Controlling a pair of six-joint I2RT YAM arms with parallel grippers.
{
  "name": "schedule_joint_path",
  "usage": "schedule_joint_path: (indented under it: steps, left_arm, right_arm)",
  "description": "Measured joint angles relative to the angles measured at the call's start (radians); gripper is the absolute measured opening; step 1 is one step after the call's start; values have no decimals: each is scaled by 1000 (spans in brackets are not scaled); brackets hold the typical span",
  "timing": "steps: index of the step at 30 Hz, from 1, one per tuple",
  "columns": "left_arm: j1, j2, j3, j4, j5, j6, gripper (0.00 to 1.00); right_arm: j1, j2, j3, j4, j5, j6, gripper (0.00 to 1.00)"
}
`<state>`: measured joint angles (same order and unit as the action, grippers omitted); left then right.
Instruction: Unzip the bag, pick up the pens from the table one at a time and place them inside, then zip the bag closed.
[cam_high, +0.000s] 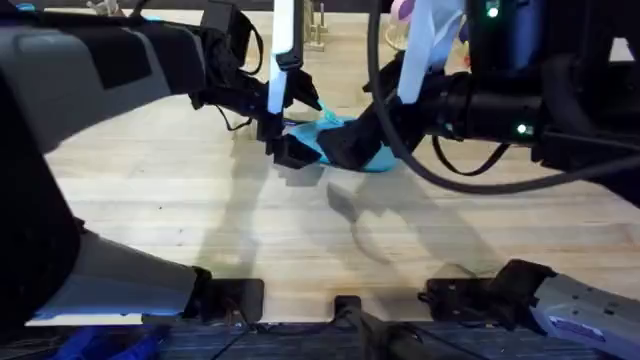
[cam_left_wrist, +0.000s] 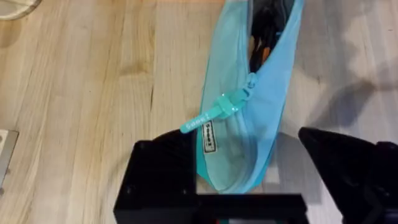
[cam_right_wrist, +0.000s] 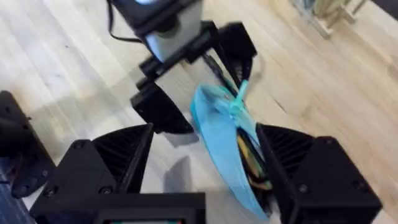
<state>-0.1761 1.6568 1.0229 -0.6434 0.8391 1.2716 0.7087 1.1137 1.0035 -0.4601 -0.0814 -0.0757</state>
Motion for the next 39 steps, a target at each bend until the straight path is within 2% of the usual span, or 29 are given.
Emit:
schedule_joint_path:
  steps: [9,13,18,25,32,34,35,39]
  left_arm:
    - [2,-8,0,4,2,0,994]
    - [26,-85,0,-25,3,0,993]
    - [100,-236,1,-101,6,0,993]
    - [201,-352,2,-243,6,0,993]
    - [302,-460,2,-330,6,0,993]
    - [318,-487,2,-342,6,0,993]
    - [323,-497,2,-346,6,0,993]
    - [326,-512,2,-355,7,1,993]
  right_arm:
    - [-78,0,15,-76,-1,0,996]
    - [-106,7,61,-188,-1,0,995]
    - [-118,79,148,-328,-31,-13,995]
    - [-118,189,187,-350,-46,-72,996]
    - [-118,204,198,-349,-46,-138,985]
    - [-118,204,200,-347,-43,-149,880]
    - [-118,204,200,-344,-38,-155,787]
    - [-118,204,201,-312,10,-165,216]
